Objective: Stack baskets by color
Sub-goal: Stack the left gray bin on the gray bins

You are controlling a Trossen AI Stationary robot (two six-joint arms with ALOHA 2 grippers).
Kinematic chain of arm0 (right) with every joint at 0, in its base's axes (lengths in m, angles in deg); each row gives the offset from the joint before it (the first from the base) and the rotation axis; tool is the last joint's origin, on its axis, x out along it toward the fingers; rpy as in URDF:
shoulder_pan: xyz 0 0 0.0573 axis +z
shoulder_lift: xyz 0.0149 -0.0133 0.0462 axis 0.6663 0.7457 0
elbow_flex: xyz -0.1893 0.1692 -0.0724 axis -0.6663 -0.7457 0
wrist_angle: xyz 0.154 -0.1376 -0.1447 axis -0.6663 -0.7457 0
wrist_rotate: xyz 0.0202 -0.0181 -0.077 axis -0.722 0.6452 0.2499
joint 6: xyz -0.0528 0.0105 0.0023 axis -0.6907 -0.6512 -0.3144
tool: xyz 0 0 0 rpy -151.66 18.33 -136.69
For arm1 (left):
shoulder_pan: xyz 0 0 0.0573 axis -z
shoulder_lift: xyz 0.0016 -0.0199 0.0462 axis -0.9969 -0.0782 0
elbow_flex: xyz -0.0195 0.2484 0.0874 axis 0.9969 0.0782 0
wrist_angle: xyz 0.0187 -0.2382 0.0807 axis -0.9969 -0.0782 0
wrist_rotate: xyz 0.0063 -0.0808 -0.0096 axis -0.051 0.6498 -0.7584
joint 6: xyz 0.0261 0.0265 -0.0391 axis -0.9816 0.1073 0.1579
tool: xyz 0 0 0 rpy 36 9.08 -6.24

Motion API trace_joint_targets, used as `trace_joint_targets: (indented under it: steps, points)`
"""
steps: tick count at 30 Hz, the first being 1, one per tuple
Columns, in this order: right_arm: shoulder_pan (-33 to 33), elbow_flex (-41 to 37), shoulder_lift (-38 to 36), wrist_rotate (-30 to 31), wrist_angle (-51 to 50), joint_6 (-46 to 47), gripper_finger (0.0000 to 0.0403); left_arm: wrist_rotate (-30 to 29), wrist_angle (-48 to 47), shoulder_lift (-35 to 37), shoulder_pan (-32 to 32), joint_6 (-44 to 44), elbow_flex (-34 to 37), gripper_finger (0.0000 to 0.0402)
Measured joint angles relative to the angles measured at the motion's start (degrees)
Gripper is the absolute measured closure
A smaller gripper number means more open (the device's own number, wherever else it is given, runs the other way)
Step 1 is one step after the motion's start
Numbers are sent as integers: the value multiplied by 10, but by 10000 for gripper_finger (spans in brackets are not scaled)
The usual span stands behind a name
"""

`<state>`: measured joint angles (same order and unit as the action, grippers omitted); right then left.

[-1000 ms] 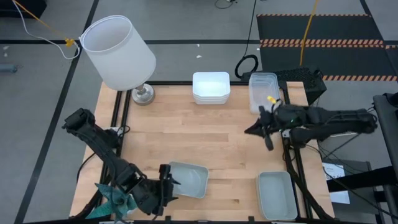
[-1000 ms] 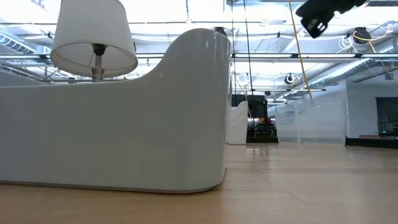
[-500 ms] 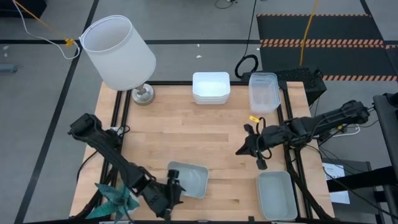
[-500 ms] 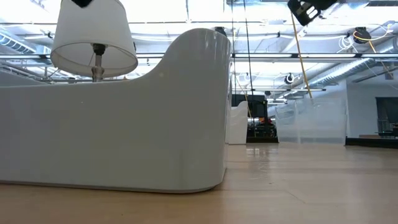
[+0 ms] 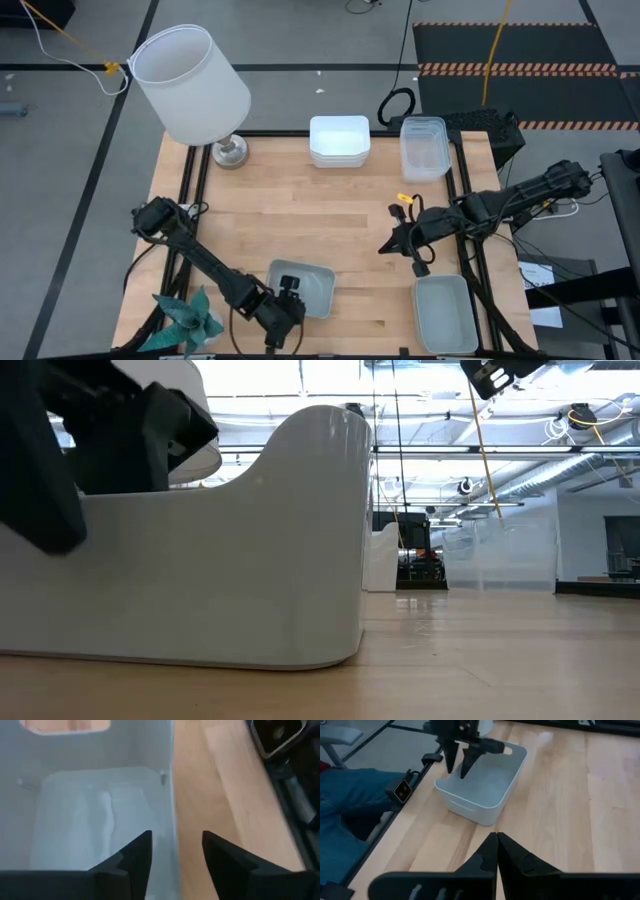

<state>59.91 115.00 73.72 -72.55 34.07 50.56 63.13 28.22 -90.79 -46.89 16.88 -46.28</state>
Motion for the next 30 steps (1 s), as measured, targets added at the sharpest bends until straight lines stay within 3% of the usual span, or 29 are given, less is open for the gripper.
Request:
trace_joint_targets:
  steps: [3,10,22,30]
  points:
    - [0,0,0,3,11,-6,403,2,-8,-1,-5,-25,0,262]
    - [0,0,0,4,41,-5,403,-1,-11,21,-7,-95,0,388]
    - [5,25,20,1,36,-4,403,-8,-8,104,-50,-268,0,393]
    - [83,110,64,49,-53,8,403,-6,-46,114,-82,-344,-40,394]
